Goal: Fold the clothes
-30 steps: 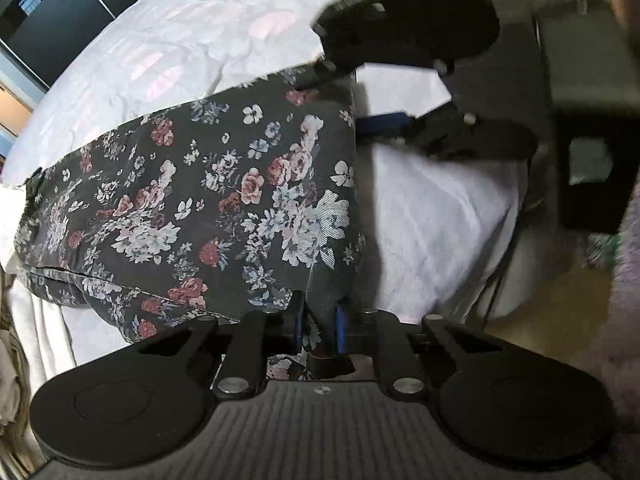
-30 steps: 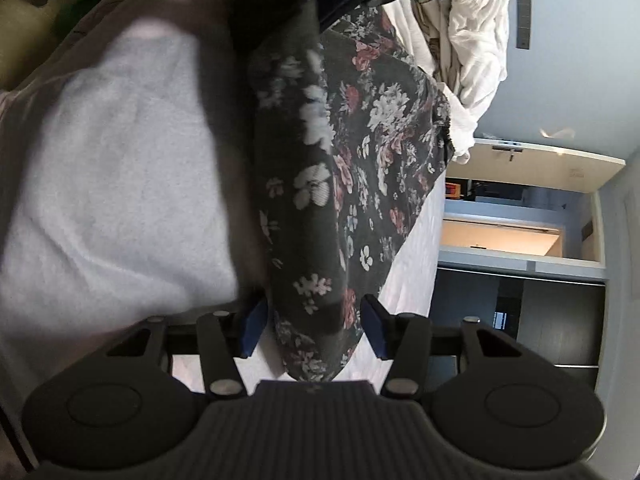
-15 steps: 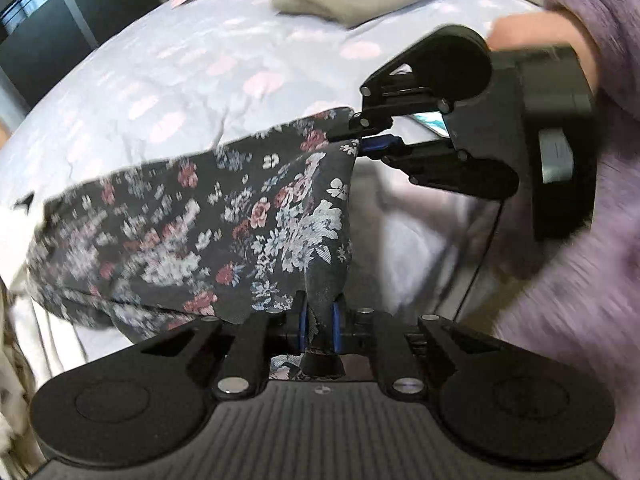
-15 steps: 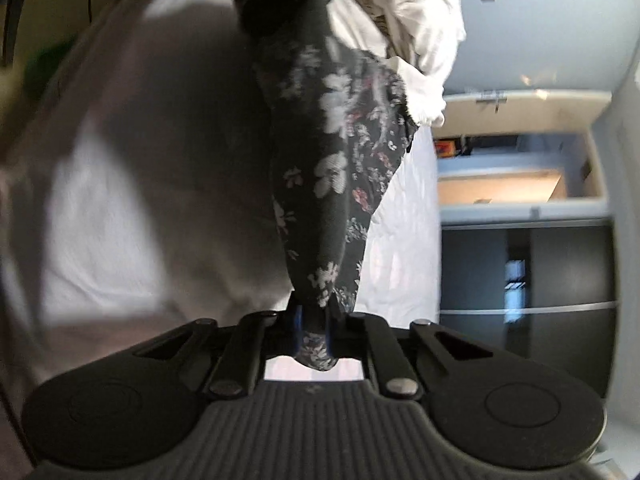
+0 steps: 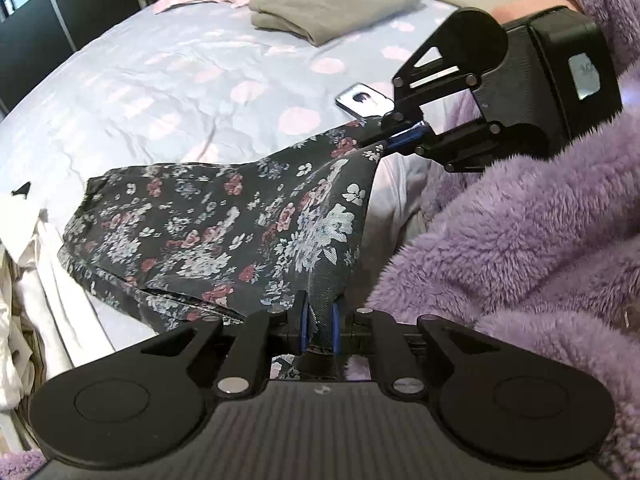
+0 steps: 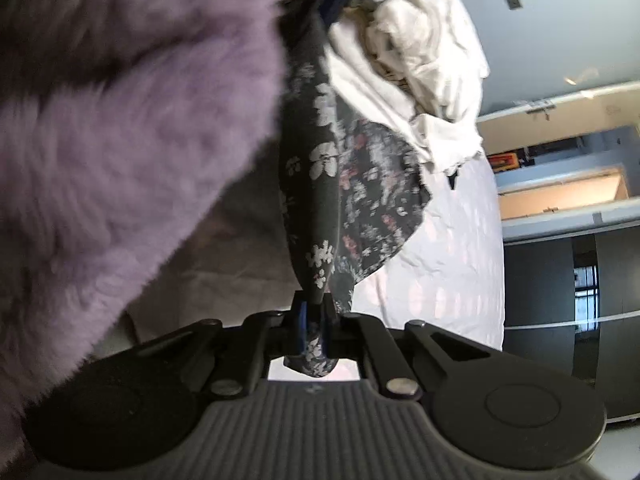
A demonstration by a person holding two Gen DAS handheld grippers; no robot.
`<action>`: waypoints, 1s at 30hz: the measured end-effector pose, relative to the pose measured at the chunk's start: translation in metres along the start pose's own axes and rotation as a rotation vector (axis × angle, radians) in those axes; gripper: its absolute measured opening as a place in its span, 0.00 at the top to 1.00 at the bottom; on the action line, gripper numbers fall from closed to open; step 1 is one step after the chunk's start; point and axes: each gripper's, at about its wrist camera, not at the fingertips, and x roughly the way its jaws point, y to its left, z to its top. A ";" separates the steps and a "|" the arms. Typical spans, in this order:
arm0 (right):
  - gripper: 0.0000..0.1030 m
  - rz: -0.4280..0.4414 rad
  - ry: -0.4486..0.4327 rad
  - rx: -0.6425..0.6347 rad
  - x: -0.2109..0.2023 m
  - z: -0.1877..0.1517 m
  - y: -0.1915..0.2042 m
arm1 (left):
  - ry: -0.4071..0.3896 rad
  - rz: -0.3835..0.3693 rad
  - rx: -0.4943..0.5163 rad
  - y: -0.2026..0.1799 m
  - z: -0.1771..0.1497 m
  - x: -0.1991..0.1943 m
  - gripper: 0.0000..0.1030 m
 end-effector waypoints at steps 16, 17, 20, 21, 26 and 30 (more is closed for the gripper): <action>0.94 -0.040 -0.038 0.150 -0.002 0.000 -0.017 | -0.026 -0.004 -0.096 0.031 -0.007 -0.006 0.92; 0.94 -0.048 -0.039 0.158 0.000 0.000 -0.020 | -0.033 0.003 -0.105 0.036 -0.005 -0.008 0.92; 0.94 -0.076 -0.045 0.201 0.007 0.003 -0.033 | -0.053 0.033 -0.122 0.051 0.002 -0.014 0.92; 0.94 -0.086 -0.048 0.224 0.011 0.005 -0.040 | -0.059 0.044 -0.125 0.056 0.004 -0.015 0.92; 0.94 -0.155 -0.067 0.305 0.036 0.016 -0.070 | -0.078 0.105 -0.147 0.088 0.016 -0.020 0.92; 0.94 -0.189 -0.078 0.327 0.065 0.025 -0.098 | -0.091 0.164 -0.164 0.123 0.027 -0.022 0.92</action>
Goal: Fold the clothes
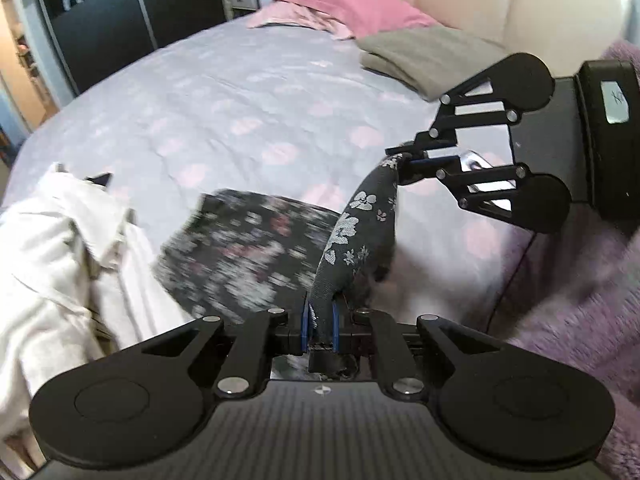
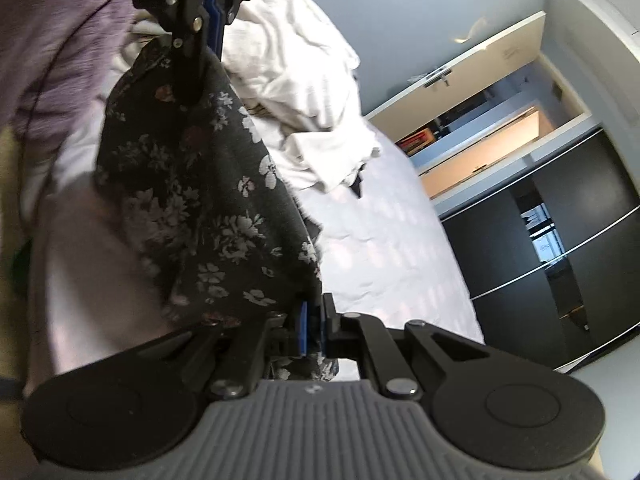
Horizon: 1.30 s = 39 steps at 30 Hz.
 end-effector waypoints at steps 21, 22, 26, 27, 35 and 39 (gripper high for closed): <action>0.93 0.221 0.194 0.487 0.270 0.032 -0.072 | 0.144 0.105 -0.229 0.171 0.029 0.171 0.91; 0.93 0.223 0.200 0.503 0.278 0.032 -0.071 | 0.155 0.110 -0.237 0.173 0.027 0.178 0.91; 0.93 0.231 0.219 0.577 0.303 0.031 -0.067 | 0.199 0.165 -0.241 0.176 0.020 0.198 0.83; 0.93 0.233 0.220 0.603 0.308 0.031 -0.066 | 0.201 0.184 -0.243 0.176 0.020 0.200 0.80; 0.82 0.221 0.214 0.783 0.308 0.023 -0.079 | 0.084 0.304 -0.397 0.179 0.028 0.170 0.75; 0.78 0.203 0.201 0.930 0.291 0.010 -0.101 | 0.032 0.288 -0.442 0.171 0.025 0.156 0.75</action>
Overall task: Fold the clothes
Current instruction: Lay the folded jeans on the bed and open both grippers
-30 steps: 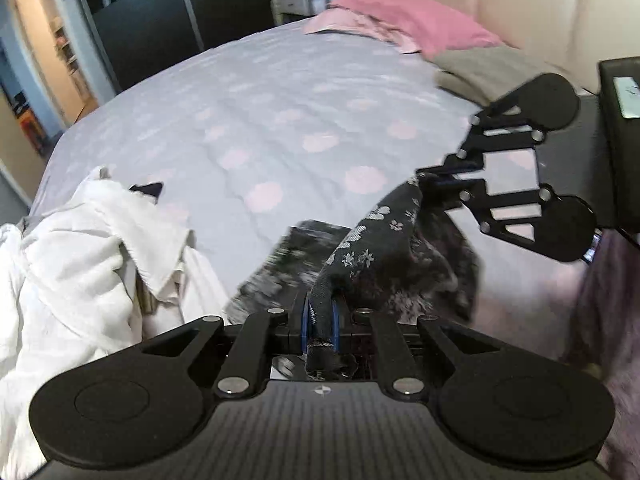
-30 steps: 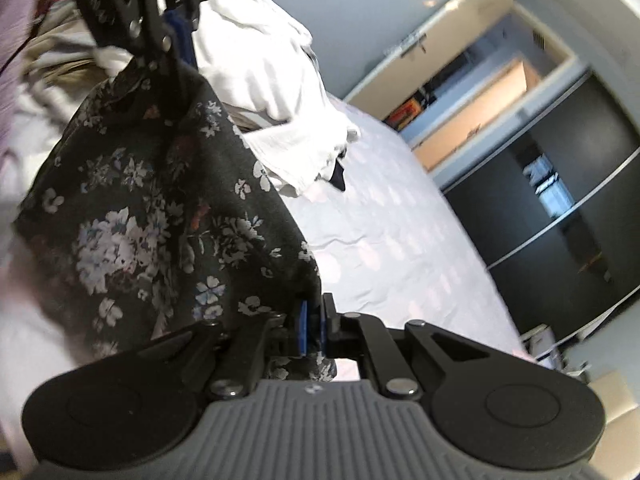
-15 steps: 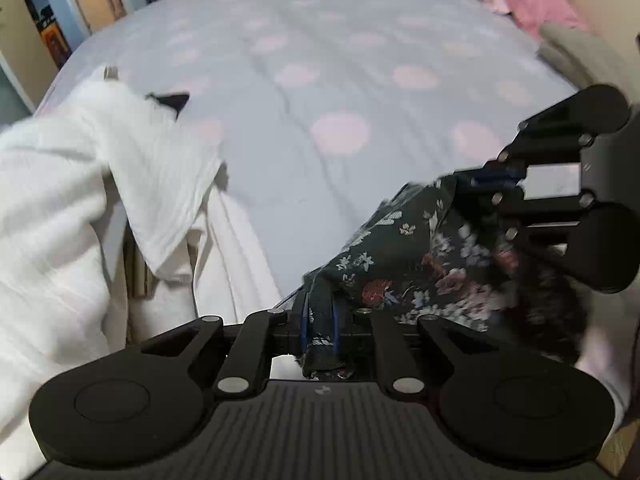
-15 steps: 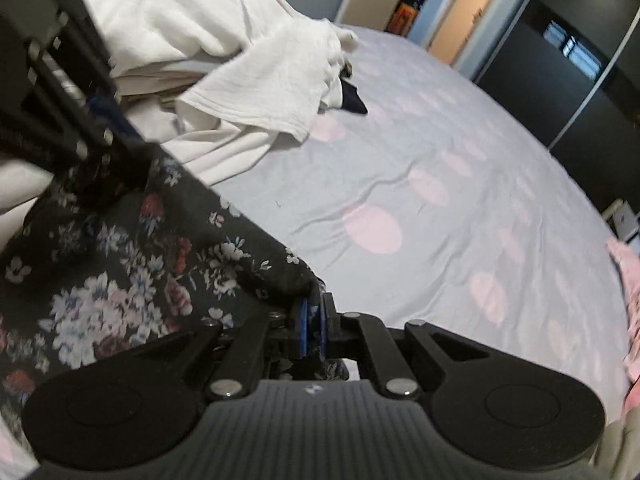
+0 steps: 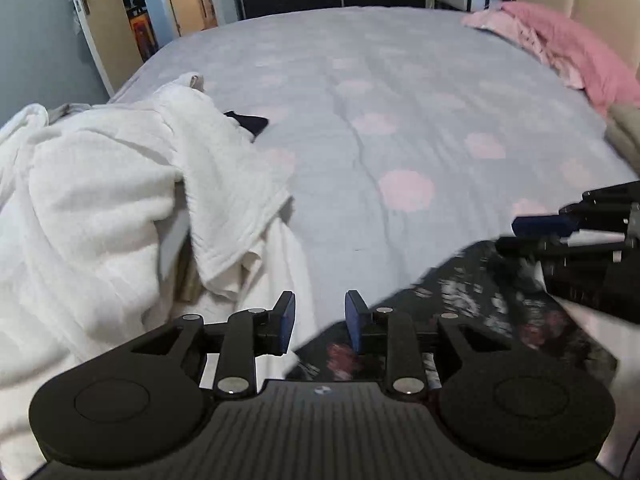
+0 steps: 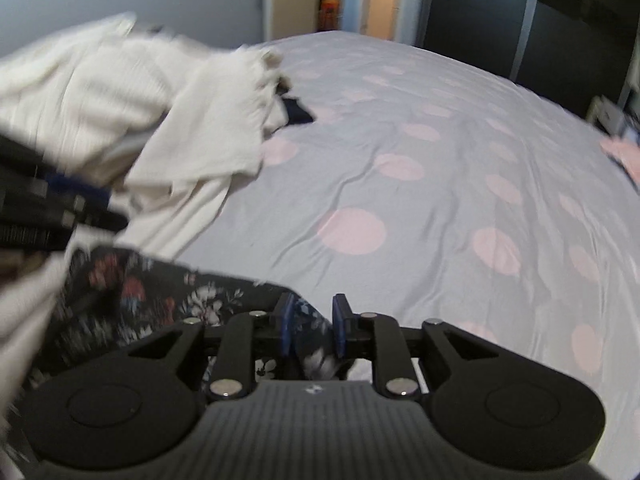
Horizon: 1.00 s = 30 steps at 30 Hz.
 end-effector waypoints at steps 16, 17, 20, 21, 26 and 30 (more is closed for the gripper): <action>0.61 0.075 0.160 0.153 -0.062 -0.075 -0.046 | 0.147 -0.175 -0.018 -0.019 -0.080 -0.040 0.54; 0.61 0.080 0.169 0.152 -0.068 -0.084 -0.045 | 0.148 -0.192 -0.027 -0.021 -0.086 -0.044 0.54; 0.60 0.085 0.190 0.147 -0.084 -0.110 -0.044 | 0.163 -0.216 -0.029 -0.030 -0.106 -0.056 0.54; 0.61 0.086 0.187 0.130 -0.089 -0.117 -0.042 | 0.169 -0.216 -0.023 -0.033 -0.114 -0.059 0.54; 0.60 0.060 0.159 0.001 -0.101 -0.146 -0.034 | 0.203 -0.183 0.003 -0.042 -0.142 -0.056 0.54; 0.61 0.035 0.128 -0.081 -0.097 -0.163 -0.030 | 0.212 -0.164 0.008 -0.039 -0.151 -0.050 0.66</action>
